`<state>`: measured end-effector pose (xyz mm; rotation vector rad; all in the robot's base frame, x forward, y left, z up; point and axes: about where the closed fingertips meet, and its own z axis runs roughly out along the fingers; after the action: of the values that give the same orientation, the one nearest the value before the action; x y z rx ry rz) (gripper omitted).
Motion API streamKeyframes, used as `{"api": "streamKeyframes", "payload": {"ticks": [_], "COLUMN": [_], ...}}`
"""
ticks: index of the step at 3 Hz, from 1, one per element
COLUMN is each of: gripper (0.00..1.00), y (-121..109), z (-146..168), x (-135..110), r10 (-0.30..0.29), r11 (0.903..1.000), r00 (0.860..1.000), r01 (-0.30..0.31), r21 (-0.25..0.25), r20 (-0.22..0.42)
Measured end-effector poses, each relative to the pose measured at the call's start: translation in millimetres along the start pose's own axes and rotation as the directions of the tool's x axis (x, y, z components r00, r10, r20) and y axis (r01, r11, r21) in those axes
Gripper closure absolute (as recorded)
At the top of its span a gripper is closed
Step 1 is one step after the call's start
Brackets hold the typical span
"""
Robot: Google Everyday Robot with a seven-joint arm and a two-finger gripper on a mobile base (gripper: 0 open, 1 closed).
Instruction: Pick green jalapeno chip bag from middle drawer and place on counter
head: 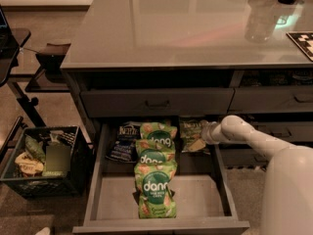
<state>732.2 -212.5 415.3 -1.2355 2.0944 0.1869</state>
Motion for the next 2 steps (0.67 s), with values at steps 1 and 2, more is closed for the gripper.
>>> {"api": "streamKeyframes", "payload": {"ticks": [1,2], "gripper": [0.14,0.15], "y": [-1,1], "z": [12,24], "x": [4,5], "r10": [0.006,0.006], "r11": [0.9999,0.9996], "r00": [1.0,1.0], "r01": [-0.006,-0.006], "r21": [-0.012,-0.029], "r20": [-0.011,-0.019]}}
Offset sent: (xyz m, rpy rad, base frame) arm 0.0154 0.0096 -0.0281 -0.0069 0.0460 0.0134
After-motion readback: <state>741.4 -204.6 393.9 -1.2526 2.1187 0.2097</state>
